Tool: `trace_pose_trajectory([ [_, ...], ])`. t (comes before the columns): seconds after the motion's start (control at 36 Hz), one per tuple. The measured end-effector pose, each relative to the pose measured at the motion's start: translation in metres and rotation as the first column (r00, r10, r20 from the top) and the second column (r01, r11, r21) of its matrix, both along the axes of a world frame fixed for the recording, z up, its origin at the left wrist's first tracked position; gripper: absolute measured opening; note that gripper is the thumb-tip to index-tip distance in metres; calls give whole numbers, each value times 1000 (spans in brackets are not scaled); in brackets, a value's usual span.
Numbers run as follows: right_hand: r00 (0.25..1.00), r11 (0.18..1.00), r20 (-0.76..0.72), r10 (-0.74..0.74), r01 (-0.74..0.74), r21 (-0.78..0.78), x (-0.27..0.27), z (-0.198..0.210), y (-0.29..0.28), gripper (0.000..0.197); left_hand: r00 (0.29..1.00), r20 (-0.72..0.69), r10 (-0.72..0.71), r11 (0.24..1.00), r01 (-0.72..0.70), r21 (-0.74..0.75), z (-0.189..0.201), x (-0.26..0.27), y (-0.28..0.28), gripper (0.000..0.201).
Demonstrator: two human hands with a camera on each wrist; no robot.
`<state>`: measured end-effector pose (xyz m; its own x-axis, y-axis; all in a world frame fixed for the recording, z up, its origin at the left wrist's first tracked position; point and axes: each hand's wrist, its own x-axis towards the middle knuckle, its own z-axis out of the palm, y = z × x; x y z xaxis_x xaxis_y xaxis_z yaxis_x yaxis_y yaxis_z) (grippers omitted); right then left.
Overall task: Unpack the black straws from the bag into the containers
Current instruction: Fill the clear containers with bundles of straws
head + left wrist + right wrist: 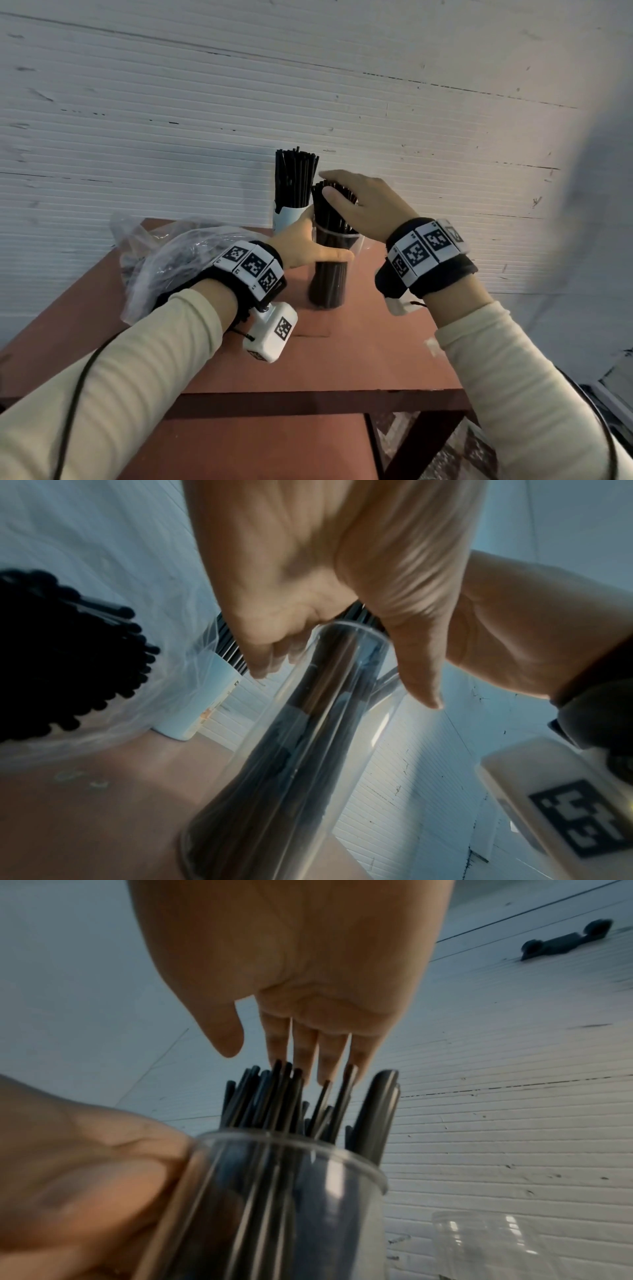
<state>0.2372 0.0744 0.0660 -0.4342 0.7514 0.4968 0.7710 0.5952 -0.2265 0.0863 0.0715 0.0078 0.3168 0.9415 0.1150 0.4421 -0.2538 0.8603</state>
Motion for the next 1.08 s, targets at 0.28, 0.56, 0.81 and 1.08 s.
trace_pose_trajectory([
  [0.28, 925, 932, -313, 217, -101, 348, -32, -4, -25, 33, 982, -30, 186, 950, -173, 259, 18, -47, -25, 55],
  [0.56, 968, 958, -165, 190, -219, -184, -94, -35, -38, 20, 918, -100, 383, 855, -311, 414, 18, -122, -57, 27],
  [0.81, 925, 892, 290, 244, -97, -441, -137, -71, -32, 38, 829, -471, 302, 953, -259, 155, -1, -164, -60, 56],
  [1.08, 941, 884, 279, 194, -45, -464, -168, -82, -25, 57, 849, -219, 481, 848, -387, 361, 5, -174, -63, 52],
])
